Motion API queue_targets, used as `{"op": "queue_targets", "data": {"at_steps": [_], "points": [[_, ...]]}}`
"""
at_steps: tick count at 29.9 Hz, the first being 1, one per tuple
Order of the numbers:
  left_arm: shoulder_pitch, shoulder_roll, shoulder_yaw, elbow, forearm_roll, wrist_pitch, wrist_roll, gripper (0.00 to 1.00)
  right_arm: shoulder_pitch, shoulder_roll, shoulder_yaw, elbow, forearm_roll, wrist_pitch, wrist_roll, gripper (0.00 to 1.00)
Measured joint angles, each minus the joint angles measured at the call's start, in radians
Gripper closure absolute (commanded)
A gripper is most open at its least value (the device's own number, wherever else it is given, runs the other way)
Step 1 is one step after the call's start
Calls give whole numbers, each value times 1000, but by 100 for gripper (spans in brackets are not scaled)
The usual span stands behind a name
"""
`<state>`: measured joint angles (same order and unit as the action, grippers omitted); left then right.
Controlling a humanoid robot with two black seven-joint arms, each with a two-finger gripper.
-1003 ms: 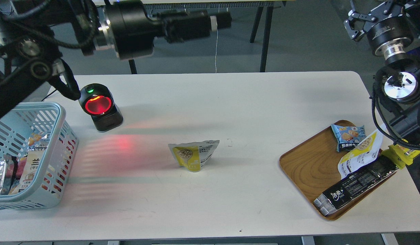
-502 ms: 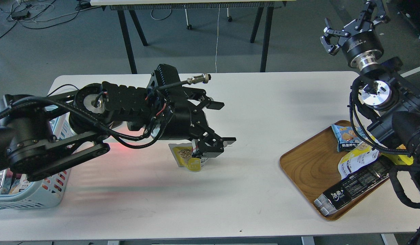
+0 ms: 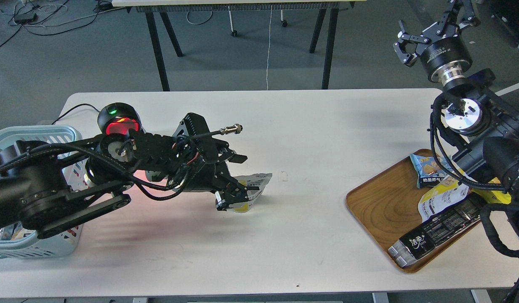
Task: Scan snack and place in basket
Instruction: 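Reach the left gripper to the snack bag and grasp it, then hold the snack bag with the left gripper in front of the scanner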
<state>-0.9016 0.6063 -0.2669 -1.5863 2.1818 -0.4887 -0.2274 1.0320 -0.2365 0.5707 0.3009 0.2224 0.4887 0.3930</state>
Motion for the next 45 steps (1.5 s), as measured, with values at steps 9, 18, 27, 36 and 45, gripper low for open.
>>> {"op": "queue_targets", "data": {"at_steps": [9, 18, 27, 36, 45], "points": [[13, -1, 14, 15, 0, 0, 1, 82, 5, -1, 0, -2, 0, 0, 1, 0], [11, 3, -1, 16, 0, 0, 0, 100, 7, -3, 0, -4, 0, 0, 1, 0], [7, 16, -17, -17, 0, 0, -8, 100, 13, -4, 1, -3, 0, 0, 1, 0], [9, 158, -143, -89, 0, 0, -98, 100, 14, -15, 0, -4, 0, 0, 1, 0], [10, 309, -211, -33, 0, 0, -142, 100, 15, -14, 2, -3, 0, 0, 1, 0]]}}
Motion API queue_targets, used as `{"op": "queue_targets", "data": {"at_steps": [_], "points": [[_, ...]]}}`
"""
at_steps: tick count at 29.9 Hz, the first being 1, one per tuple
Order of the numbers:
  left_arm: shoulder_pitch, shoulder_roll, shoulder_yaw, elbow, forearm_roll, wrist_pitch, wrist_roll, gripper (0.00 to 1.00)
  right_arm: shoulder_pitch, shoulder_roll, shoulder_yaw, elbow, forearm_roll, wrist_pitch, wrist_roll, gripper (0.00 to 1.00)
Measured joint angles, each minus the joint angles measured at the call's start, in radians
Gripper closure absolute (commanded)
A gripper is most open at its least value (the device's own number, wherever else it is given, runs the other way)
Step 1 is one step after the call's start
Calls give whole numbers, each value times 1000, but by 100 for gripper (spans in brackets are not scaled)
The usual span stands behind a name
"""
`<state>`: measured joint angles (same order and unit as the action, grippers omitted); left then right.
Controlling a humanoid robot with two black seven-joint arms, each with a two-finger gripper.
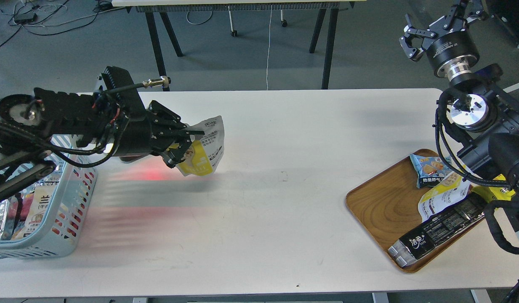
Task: Scan snack and place in basket
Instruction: 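Hold the snack bag with the left gripper in front of the scanner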
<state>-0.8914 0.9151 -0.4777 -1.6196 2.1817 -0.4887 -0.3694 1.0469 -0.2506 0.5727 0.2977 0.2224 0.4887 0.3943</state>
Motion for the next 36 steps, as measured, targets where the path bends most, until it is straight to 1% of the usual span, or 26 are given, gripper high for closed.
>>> {"op": "queue_targets", "data": {"at_steps": [6, 11, 17, 26, 31, 36], "points": [[2, 8, 3, 126, 0, 0, -12, 100, 4, 3, 1, 2, 0, 0, 0, 0], [4, 3, 12, 166, 0, 0, -15, 100, 8, 3, 0, 2, 0, 0, 0, 0], [5, 17, 13, 152, 0, 0, -37, 100, 8, 1, -1, 2, 0, 0, 0, 0], [5, 35, 11, 87, 0, 0, -44, 100, 4, -3, -2, 0, 0, 0, 1, 0], [5, 40, 11, 70, 0, 0, -67, 100, 4, -4, 1, 1, 0, 0, 2, 0], [5, 65, 11, 53, 0, 0, -75, 100, 4, -1, 5, 1, 0, 0, 10, 0]]}}
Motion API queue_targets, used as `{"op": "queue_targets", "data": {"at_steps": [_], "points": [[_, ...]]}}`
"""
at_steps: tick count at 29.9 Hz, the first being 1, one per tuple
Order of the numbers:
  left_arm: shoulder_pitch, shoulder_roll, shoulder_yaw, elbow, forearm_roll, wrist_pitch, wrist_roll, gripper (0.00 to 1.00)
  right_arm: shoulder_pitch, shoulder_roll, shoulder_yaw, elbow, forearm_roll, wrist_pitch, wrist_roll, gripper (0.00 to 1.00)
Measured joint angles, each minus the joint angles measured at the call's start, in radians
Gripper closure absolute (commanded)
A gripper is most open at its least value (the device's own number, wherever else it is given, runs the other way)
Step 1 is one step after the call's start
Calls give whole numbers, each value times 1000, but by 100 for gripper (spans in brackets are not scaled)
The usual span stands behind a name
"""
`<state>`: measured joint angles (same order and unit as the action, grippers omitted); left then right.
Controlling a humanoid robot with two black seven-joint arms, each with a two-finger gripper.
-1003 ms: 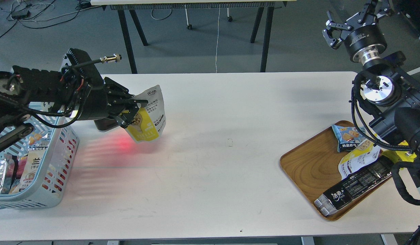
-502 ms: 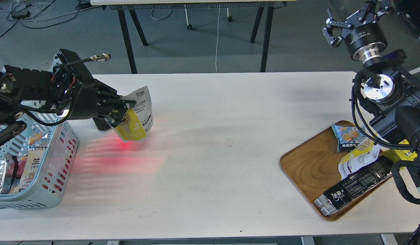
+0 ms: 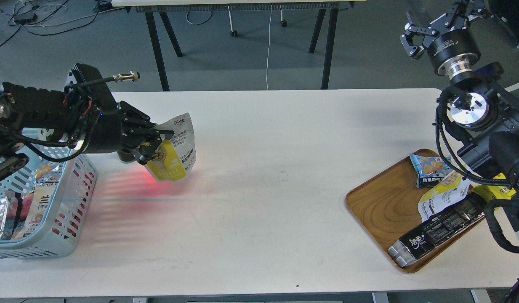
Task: Scan snack and place in basket
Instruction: 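Hold the snack bag with the left gripper in front of the scanner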
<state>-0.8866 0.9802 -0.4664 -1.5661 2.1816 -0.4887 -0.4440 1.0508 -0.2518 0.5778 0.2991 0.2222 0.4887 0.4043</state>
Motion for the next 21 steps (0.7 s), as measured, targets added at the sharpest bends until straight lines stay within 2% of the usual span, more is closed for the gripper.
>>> {"op": "queue_targets", "data": {"at_steps": [21], "points": [[6, 10, 4, -53, 0, 0, 1, 100, 11, -3, 1, 0, 0, 0, 8, 0]]}}
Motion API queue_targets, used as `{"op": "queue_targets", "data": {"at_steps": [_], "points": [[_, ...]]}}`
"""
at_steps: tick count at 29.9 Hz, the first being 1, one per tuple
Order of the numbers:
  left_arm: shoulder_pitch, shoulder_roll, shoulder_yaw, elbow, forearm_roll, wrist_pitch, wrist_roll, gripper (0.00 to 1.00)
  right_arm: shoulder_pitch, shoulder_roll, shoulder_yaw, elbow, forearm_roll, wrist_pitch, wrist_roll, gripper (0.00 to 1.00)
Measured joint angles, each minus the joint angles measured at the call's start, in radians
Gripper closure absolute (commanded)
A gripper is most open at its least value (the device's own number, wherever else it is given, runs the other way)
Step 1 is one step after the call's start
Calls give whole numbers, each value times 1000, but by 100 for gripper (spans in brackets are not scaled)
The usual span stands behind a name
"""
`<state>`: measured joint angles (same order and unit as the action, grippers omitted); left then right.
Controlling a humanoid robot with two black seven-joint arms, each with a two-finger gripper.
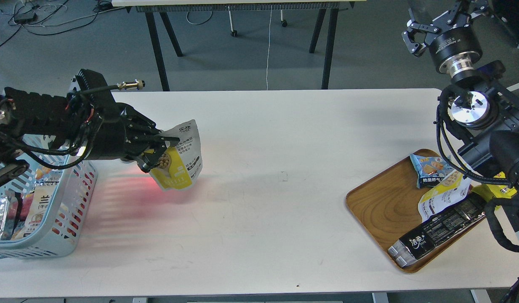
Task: Scan snack and place in basket
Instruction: 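Hold the snack bag with the left gripper in front of the scanner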
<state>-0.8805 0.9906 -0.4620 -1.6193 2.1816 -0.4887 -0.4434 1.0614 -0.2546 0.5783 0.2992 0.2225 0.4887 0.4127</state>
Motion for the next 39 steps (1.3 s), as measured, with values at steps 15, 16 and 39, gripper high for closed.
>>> {"op": "queue_targets", "data": {"at_steps": [15, 16, 39], "points": [[5, -1, 1, 38, 0, 0, 0, 100, 7, 0, 0, 1, 0, 0, 0, 0], [7, -1, 1, 40, 0, 0, 0, 100, 8, 0, 0, 2, 0, 0, 0, 0], [14, -3, -5, 126, 0, 0, 3, 100, 10, 3, 0, 2, 0, 0, 0, 0]]}}
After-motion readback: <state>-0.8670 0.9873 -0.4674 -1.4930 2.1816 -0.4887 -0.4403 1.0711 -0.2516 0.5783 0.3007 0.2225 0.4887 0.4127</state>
